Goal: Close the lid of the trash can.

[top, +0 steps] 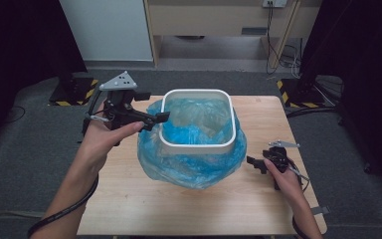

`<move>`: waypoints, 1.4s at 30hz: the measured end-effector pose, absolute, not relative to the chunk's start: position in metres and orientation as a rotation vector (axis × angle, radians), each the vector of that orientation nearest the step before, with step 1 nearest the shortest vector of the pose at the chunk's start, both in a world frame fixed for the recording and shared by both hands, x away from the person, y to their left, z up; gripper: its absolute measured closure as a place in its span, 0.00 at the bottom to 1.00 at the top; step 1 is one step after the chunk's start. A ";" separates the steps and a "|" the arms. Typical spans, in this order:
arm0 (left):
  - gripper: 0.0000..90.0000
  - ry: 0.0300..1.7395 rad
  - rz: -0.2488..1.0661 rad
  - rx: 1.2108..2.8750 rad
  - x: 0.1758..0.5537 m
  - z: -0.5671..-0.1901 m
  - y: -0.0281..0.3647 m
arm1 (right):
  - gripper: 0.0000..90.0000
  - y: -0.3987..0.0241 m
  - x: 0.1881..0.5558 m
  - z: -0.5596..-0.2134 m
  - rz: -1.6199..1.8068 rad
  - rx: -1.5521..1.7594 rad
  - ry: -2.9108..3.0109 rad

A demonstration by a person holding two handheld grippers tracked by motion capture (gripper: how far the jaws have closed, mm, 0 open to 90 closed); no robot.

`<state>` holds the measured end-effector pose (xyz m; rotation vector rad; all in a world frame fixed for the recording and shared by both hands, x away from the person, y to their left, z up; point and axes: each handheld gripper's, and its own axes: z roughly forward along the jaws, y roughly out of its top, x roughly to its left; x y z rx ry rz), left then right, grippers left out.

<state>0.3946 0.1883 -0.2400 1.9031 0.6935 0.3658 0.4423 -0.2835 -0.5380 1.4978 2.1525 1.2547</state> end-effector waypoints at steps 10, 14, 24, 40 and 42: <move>0.05 0.725 0.417 1.873 0.387 -0.239 0.202 | 0.10 -0.283 0.442 -0.538 1.249 1.497 2.153; 0.05 0.739 0.430 1.868 0.387 -0.242 0.204 | 0.09 -0.283 0.442 -0.538 1.250 1.497 2.153; 0.05 0.804 0.491 1.835 0.385 -0.251 0.215 | 0.10 -0.284 0.442 -0.538 1.259 1.499 2.153; 0.05 0.924 0.546 1.798 0.377 -0.287 0.239 | 0.10 -0.283 0.442 -0.538 1.254 1.497 2.154; 0.05 0.941 0.543 1.795 0.378 -0.292 0.243 | 0.10 -0.283 0.442 -0.538 1.253 1.497 2.155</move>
